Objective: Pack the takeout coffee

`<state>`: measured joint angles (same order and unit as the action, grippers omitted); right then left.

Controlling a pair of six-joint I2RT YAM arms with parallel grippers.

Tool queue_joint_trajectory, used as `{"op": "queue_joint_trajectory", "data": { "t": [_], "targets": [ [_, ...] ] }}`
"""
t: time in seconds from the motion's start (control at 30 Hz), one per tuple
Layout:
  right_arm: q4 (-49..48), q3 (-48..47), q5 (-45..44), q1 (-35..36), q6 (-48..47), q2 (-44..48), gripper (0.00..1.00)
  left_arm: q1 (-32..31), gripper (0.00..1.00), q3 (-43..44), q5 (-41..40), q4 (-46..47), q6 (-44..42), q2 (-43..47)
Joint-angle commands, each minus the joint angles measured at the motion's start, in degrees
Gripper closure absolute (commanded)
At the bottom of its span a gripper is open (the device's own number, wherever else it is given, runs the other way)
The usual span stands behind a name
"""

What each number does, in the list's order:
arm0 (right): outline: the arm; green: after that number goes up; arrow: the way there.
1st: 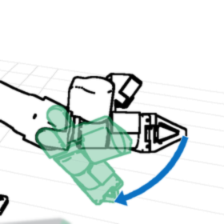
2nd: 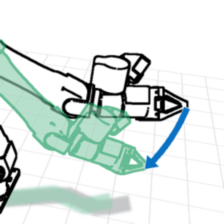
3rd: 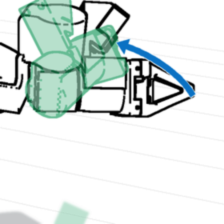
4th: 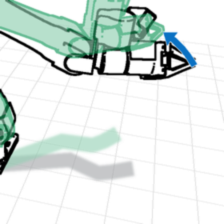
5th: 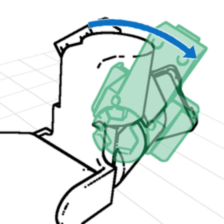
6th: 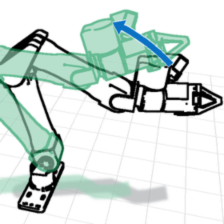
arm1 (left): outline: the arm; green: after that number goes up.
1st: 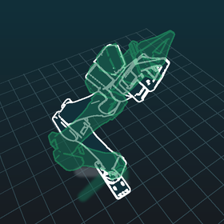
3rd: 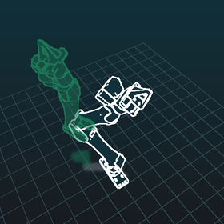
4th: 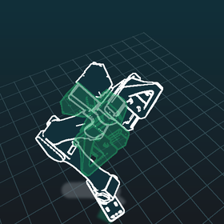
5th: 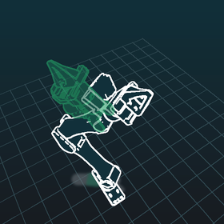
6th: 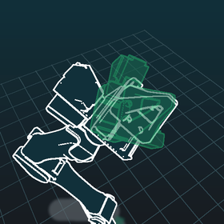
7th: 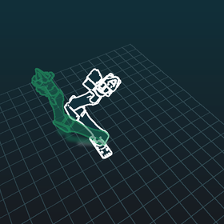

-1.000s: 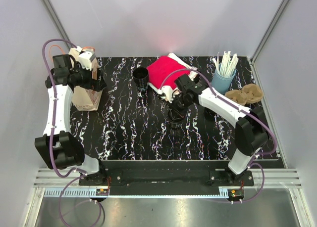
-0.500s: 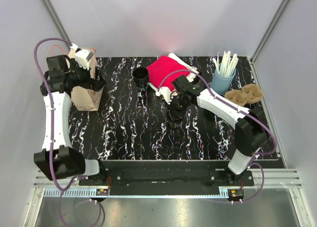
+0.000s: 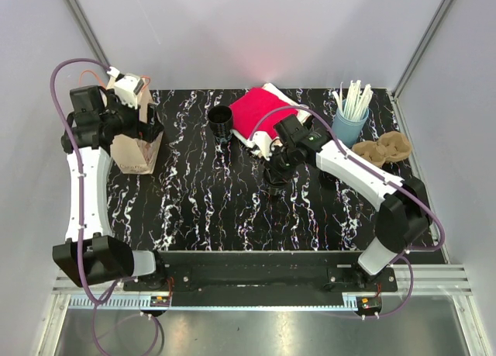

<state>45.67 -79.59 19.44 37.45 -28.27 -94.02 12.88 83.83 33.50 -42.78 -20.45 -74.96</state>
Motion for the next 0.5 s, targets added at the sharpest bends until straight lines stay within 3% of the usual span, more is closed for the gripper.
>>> {"op": "queue_joint_trajectory", "data": {
  "t": [0.0, 0.47],
  "targets": [
    [-1.37, -0.21, -1.6, 0.25, -1.08, 2.87, 1.0, 0.3, 0.01, 0.02, -3.95, 2.53, -1.52, -1.5],
    [-2.08, 0.84, -1.86, -0.71, -1.44, 4.54, 1.0, 0.3, 0.01, -0.34, -8.7, 6.13, -2.76, 0.34]
  ]
}}
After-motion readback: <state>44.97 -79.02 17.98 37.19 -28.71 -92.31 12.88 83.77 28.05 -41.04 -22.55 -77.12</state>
